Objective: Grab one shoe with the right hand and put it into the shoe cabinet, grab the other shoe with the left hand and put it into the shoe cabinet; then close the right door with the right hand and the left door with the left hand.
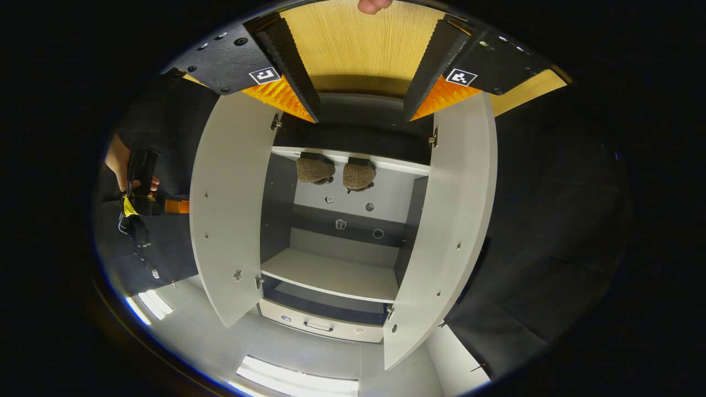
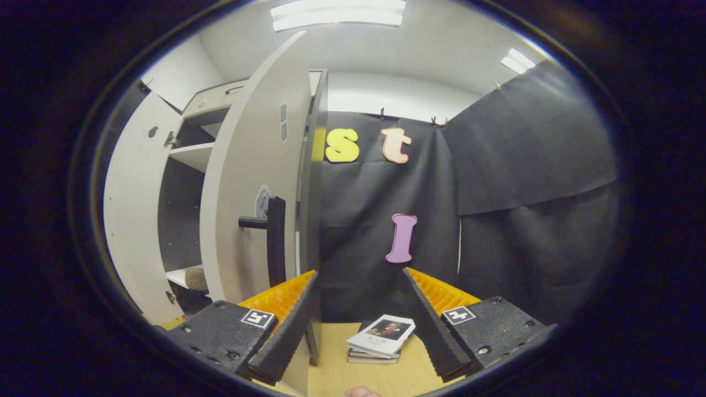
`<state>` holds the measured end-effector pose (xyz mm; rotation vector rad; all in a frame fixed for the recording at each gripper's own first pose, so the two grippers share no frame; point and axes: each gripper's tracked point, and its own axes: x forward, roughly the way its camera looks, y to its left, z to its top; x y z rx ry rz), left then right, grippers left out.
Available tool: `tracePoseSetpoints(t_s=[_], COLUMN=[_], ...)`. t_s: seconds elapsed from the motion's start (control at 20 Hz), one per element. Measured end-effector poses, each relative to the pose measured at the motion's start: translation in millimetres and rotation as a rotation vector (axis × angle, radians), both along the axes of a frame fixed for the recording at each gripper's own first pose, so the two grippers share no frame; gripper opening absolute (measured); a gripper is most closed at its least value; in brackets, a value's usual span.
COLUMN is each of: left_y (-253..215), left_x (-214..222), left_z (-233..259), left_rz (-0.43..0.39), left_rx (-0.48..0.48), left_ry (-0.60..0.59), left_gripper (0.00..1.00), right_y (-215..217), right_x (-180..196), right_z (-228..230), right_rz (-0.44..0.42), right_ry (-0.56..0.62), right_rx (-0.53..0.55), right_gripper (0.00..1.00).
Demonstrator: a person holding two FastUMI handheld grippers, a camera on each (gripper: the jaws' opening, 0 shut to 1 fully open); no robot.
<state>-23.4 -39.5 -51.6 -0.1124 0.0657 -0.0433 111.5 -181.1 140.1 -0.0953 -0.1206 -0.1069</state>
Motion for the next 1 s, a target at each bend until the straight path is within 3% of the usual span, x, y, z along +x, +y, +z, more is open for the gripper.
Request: tracePoseSetpoints(t_s=[0.4,0.85,0.9,1.0], left_y=[9.6,14.4,13.5,12.4], left_x=[-2.6,-3.0,-3.5,-3.3], left_z=[1.2,3.6,3.6,2.3], left_rz=[0.027,0.040,0.039,0.035], left_rx=[-0.003,-0.017,-0.018,-0.020], left_ry=[0.001,0.003,0.003,0.007], left_gripper=[0.93,0.93,0.92,0.93], right_y=[65.1,122.8,133.5,151.0], right_x=[5.8,25.2,30.3,44.6], right_z=[-9.2,-16.8,-17.7,-23.6], right_rz=[0.168,0.260,0.277,0.296], right_ry=[0.024,0.016,0.019,0.039], right_rx=[0.017,0.029,0.030,0.045], right_gripper=[0.96,0.96,0.90,0.96])
